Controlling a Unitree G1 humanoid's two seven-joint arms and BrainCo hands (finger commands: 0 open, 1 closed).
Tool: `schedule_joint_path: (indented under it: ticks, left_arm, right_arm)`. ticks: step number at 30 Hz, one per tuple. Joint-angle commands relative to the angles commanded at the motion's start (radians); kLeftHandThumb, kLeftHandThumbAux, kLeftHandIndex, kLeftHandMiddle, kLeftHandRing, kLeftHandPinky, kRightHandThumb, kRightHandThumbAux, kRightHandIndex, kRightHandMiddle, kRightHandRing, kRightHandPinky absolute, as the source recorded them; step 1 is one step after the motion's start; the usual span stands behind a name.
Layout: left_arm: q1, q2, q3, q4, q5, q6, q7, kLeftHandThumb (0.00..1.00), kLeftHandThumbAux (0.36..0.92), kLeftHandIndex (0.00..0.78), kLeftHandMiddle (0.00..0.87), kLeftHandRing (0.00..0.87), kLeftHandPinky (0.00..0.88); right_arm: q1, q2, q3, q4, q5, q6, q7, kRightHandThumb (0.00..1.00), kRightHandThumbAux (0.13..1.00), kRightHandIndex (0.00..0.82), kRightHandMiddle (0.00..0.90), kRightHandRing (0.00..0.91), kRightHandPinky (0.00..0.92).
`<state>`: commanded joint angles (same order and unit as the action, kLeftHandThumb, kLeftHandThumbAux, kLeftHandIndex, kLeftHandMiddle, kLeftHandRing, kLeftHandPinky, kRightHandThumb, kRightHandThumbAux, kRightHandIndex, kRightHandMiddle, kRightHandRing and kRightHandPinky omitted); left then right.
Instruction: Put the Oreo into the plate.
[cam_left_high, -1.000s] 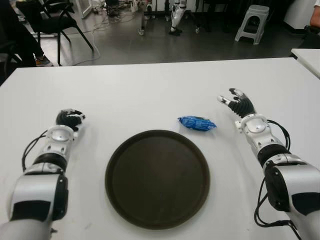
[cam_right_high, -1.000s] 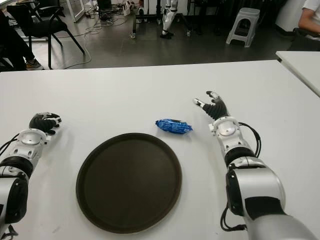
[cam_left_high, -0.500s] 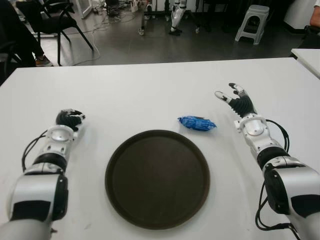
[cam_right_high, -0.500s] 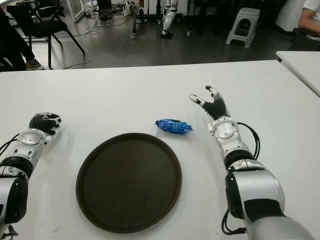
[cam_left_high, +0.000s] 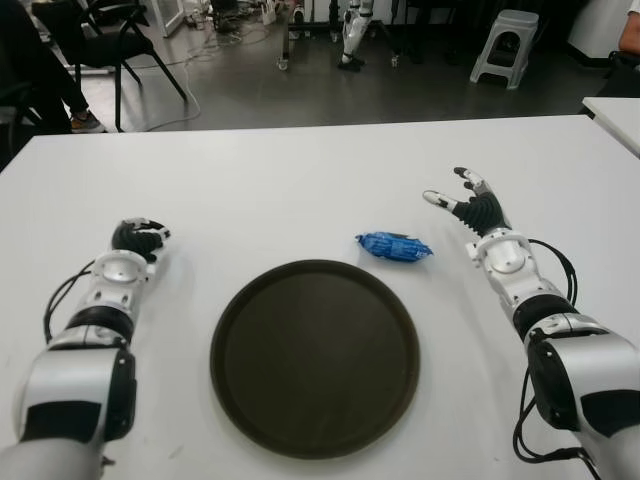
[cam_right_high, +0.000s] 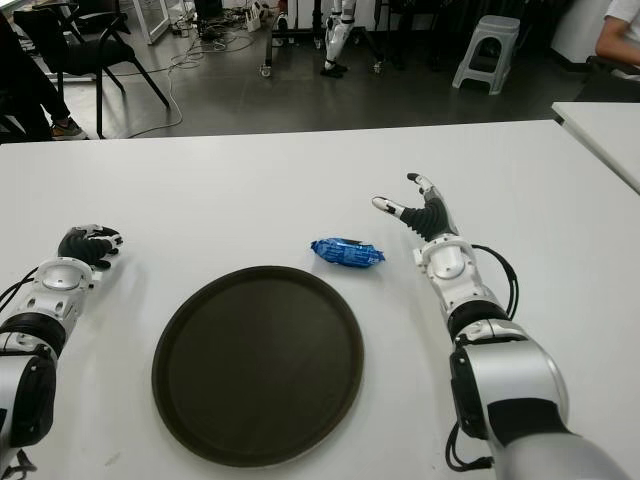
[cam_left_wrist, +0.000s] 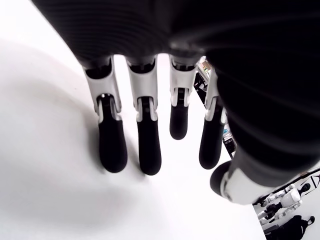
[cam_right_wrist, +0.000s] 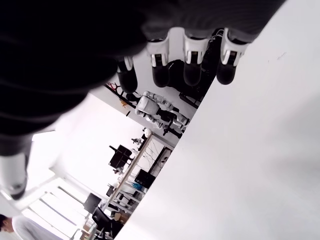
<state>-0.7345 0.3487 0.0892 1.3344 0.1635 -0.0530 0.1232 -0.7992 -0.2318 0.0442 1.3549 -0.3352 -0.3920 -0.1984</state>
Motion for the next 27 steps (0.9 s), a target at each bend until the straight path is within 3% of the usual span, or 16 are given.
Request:
schedule_joint_path:
  ticks: [4,12,16,27]
  left_arm:
    - [0.000,-0.001,0.003,0.001,-0.002,0.002,-0.001,0.684,0.722,0.406,0.171,0.193,0.201]
    - [-0.001,-0.003,0.006,0.001,0.000,0.007,0.000,0.682,0.723,0.403,0.177,0.202,0.231]
    - [-0.003,-0.008,0.000,-0.002,0.005,0.007,0.005,0.680,0.724,0.401,0.186,0.212,0.239]
    - [-0.003,-0.009,0.010,-0.001,-0.004,0.008,0.002,0.681,0.724,0.401,0.181,0.206,0.228]
  right_arm:
    - [-0.002,0.002,-0.008,0.001,0.013,0.007,0.023,0.000,0.473,0.000,0.000,0.000,0.000]
    - [-0.007,-0.008,0.039,-0.006,-0.029,0.005,0.026,0.000,0.449,0.000,0.000,0.000,0.000]
    - [-0.018,-0.037,0.130,-0.026,-0.107,-0.002,0.040,0.000,0.433,0.000,0.000,0.000,0.000]
    - [-0.061,-0.100,0.240,-0.101,-0.184,0.005,0.153,0.000,0.442,0.000,0.000,0.000,0.000]
